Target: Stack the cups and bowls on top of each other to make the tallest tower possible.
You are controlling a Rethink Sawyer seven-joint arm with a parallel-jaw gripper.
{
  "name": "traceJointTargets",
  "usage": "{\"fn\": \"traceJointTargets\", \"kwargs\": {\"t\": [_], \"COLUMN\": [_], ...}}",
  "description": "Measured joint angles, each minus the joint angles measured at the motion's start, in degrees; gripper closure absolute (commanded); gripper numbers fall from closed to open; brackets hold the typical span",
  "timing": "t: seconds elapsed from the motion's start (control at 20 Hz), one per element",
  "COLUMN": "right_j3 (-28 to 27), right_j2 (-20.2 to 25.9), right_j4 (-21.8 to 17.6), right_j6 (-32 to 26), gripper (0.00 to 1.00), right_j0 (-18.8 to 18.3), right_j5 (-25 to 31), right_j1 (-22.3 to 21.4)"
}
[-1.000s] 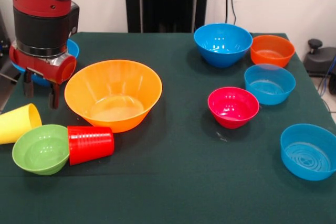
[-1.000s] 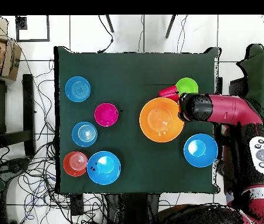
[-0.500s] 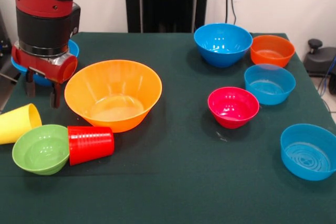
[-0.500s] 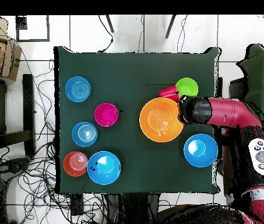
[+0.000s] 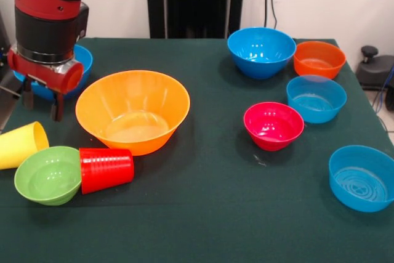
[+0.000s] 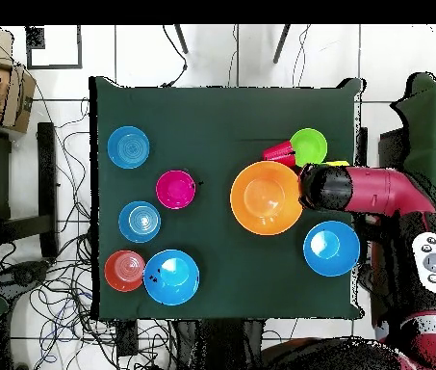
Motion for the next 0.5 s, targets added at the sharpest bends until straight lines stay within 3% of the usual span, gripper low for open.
{"fn": "traceJointTargets", "kwargs": {"t": [0.5], "right_j3": [-1.79], "right_j2": [-7.4], "right_j4": [-6.26], "right_j6": [0.0], "gripper": [0.0], "right_j0": [3.75], "right_j5": [0.89], "right_j1": [-0.04]}}
